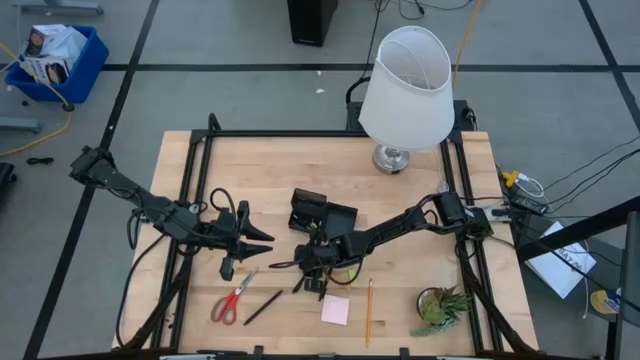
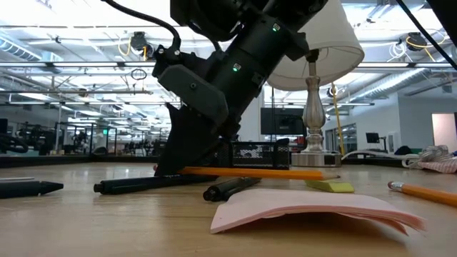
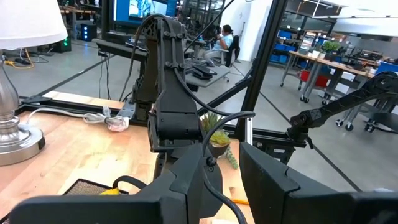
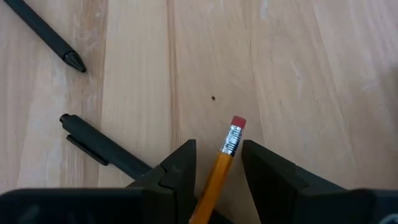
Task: Pick and place office supplies into organizer
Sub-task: Put the yellow pencil into the black desk organizer
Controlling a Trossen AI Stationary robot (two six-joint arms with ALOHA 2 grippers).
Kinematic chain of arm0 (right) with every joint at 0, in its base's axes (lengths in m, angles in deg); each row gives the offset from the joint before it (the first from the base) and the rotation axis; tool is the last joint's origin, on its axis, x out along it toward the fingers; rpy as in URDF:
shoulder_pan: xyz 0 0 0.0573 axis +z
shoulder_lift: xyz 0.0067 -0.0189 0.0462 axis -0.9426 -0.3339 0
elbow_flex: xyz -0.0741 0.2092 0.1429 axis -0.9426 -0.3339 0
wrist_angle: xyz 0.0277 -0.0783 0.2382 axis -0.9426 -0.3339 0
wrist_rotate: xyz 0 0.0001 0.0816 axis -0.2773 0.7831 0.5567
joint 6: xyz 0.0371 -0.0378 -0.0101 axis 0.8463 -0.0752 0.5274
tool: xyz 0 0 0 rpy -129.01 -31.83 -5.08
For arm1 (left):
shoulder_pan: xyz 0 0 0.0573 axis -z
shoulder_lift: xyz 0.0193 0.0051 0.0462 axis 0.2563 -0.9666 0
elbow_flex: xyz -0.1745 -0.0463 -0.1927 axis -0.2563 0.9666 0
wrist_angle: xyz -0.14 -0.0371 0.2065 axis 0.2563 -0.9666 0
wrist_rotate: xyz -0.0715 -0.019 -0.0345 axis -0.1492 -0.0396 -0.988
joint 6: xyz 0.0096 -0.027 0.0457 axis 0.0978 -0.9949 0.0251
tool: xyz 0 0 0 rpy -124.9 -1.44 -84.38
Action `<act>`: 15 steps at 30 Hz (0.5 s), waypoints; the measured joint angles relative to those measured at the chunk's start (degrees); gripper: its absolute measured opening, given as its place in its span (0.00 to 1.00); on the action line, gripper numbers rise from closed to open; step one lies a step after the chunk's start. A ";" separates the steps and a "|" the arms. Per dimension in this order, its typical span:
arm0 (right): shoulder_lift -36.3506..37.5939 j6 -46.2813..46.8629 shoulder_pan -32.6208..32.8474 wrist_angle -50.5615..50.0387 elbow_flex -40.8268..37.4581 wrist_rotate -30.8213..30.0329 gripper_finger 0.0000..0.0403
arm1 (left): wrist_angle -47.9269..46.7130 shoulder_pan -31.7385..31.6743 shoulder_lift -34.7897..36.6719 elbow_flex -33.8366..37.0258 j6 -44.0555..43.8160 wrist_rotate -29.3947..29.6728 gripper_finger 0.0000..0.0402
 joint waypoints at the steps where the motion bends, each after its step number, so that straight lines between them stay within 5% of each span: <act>1: 0.00 0.00 0.00 0.01 -0.01 -0.02 0.31 | 0.00 0.00 0.00 0.00 0.00 0.00 0.26; 15: 0.00 0.00 -0.04 0.02 -0.04 -0.07 0.21 | 0.07 0.00 0.00 0.00 0.00 0.02 0.26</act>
